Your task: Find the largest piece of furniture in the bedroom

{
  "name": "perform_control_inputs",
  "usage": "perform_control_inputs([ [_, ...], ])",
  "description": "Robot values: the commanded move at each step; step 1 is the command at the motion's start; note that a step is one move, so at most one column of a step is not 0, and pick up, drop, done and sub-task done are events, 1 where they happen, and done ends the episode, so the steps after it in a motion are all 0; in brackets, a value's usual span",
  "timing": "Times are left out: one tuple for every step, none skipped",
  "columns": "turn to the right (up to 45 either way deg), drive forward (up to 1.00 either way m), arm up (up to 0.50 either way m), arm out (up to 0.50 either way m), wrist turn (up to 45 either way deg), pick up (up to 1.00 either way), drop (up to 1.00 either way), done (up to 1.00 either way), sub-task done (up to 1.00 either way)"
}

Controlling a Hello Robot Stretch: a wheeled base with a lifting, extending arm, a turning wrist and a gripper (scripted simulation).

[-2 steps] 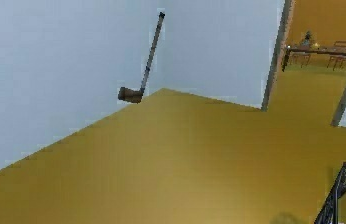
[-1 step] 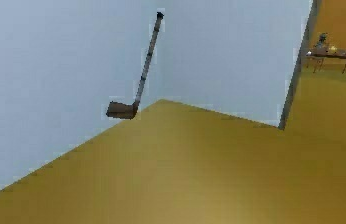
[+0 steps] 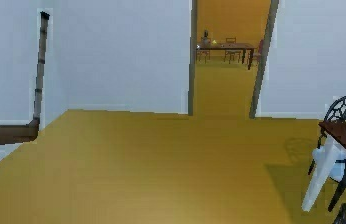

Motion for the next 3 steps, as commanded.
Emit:
perform_control_inputs([
  [3.0, 0.0, 0.0, 0.0, 0.0, 0.0, 0.0, 0.0, 0.0],
  [0.0, 0.85, 0.0, 0.0, 0.0, 0.0, 0.0, 0.0, 0.0],
  [36.0, 0.0, 0.0, 0.0, 0.0, 0.0, 0.0, 0.0, 0.0],
])
